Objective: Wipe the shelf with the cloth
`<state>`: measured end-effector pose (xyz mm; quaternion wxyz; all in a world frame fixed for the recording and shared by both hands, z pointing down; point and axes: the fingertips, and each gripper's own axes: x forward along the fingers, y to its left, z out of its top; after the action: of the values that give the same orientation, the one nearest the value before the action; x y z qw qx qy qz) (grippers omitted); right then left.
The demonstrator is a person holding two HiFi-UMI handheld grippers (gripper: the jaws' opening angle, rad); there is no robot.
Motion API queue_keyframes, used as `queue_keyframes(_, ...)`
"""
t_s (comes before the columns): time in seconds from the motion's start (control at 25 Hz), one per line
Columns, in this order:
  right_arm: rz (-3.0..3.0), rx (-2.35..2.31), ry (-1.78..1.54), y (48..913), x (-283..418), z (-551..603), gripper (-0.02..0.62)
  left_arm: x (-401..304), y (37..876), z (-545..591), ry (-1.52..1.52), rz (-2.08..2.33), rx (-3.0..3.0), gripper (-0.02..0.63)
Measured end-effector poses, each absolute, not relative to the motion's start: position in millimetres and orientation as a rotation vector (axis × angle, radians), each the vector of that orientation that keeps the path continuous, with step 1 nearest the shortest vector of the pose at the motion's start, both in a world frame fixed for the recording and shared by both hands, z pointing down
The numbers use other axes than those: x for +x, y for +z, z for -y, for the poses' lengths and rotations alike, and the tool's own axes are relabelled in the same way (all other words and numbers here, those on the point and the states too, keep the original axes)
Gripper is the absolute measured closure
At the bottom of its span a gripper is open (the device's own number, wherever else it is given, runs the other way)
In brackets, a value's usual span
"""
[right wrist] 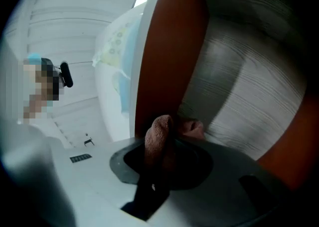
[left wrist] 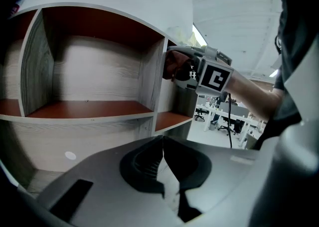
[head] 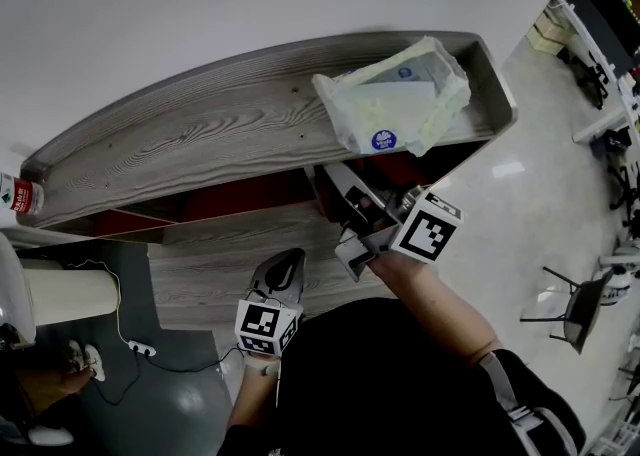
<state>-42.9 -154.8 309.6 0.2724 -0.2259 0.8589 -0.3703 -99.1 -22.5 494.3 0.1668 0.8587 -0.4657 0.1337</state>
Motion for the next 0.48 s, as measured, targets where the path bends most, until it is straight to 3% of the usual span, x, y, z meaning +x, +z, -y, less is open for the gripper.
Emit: queue_keyframes(0.48,-2.181,-0.638,-1.097,338,-50,197,0.531,-100,498,26,0.384,1.322,2.432,0.594)
